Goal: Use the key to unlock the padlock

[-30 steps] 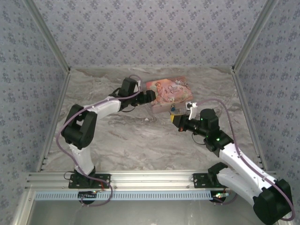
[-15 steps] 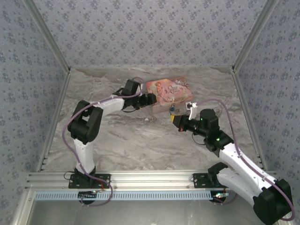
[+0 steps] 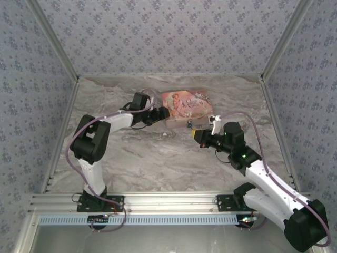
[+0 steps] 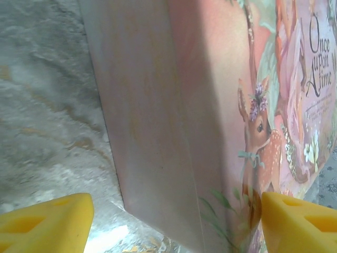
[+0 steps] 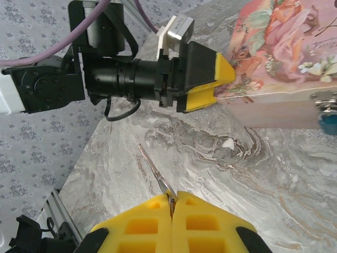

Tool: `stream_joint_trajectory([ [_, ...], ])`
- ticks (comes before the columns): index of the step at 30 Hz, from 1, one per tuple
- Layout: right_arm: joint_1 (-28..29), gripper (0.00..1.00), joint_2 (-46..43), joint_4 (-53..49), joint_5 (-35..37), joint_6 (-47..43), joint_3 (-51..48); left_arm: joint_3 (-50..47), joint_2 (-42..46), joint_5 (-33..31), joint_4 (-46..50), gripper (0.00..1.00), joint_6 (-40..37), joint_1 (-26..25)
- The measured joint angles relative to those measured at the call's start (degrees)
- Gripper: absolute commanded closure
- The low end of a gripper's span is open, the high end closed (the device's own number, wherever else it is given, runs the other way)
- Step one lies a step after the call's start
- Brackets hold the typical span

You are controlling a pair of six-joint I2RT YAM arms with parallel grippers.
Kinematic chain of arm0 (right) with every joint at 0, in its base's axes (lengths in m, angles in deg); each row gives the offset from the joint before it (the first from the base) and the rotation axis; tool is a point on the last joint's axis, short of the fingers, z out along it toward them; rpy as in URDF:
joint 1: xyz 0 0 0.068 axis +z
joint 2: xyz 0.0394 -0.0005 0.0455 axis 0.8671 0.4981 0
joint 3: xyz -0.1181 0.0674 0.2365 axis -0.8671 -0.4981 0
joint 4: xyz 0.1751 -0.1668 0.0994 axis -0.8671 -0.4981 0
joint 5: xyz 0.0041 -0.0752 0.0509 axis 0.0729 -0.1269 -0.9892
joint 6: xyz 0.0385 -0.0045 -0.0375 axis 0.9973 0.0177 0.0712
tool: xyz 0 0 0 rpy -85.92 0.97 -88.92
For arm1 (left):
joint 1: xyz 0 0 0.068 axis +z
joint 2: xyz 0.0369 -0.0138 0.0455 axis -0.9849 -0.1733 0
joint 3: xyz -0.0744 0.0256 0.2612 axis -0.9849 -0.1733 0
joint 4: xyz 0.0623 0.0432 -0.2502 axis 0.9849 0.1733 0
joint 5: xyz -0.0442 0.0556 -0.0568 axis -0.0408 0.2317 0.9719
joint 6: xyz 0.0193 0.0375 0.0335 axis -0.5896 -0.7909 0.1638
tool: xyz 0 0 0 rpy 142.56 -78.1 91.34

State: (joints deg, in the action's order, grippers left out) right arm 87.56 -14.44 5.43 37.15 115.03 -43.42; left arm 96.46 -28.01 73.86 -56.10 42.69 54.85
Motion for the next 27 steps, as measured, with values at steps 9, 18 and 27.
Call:
stream_joint_trajectory([
  [9, 0.0, 1.0, 1.2, 0.0, 0.1, 0.0, 0.0, -8.4, 5.7, 0.7, -2.6, 0.2, 0.0, 3.8],
  [18, 0.5, 1.0, 2.9, 0.1, 0.4, 0.0, 0.0, -16.0, 12.3, -1.1, -3.5, 0.2, 0.0, 4.9],
  [27, 1.1, 1.0, 4.0, 0.1, 1.1, 0.0, 0.0, -22.3, 18.6, -2.9, -3.1, 0.19, -0.4, 5.7],
])
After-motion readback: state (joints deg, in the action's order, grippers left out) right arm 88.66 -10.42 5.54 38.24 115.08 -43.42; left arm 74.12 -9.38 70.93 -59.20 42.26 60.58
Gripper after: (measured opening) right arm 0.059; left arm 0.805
